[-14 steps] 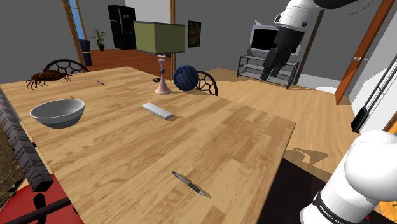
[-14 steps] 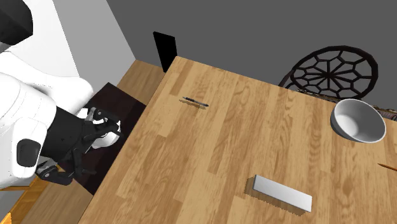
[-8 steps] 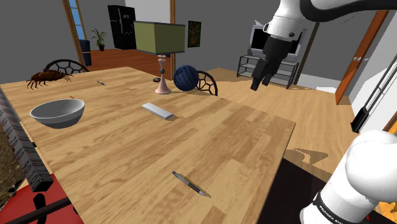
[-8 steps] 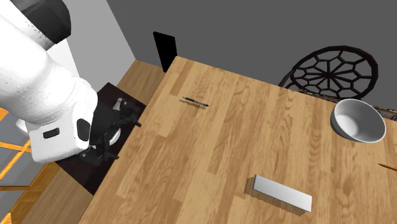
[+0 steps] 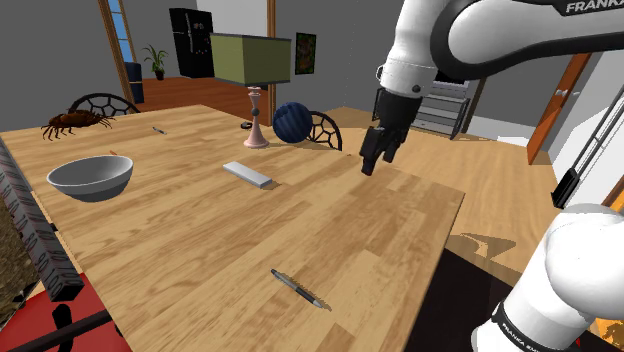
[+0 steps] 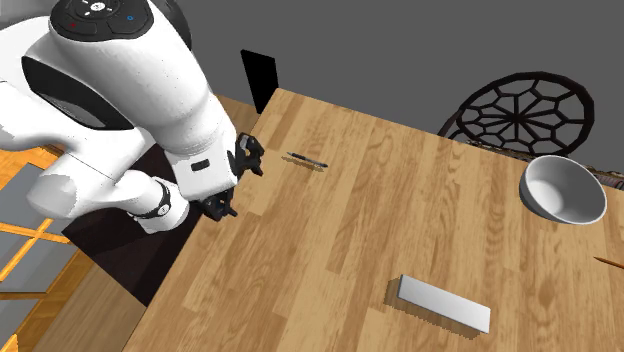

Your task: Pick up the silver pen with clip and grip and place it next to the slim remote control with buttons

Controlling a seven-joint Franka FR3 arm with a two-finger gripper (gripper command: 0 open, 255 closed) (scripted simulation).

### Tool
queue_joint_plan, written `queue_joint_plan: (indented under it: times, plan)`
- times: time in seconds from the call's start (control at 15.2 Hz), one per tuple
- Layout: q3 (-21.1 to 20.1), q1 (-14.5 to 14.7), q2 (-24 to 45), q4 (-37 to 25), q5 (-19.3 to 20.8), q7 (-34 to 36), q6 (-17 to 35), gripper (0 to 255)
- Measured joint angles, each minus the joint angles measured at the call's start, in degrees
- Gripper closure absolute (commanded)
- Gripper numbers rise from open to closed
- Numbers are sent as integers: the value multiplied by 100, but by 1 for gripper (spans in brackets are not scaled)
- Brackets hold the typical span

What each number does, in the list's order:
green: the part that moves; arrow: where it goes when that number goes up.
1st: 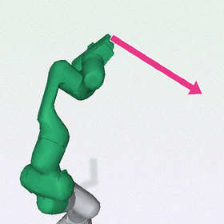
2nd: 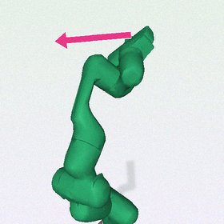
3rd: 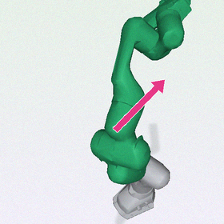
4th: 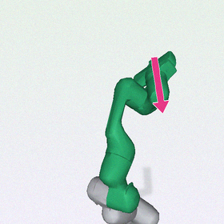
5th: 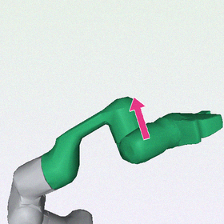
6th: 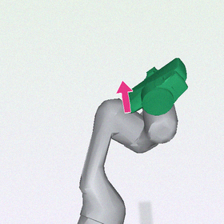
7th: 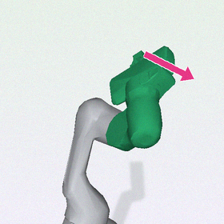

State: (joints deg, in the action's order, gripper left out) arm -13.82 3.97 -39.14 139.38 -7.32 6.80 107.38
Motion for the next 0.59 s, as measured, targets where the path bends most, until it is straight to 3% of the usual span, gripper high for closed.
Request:
queue_joint_plan:
  times: [0.59]
  plan:
    - [-1136, 219, 1142, -126, -129, 1011, 782, 0]
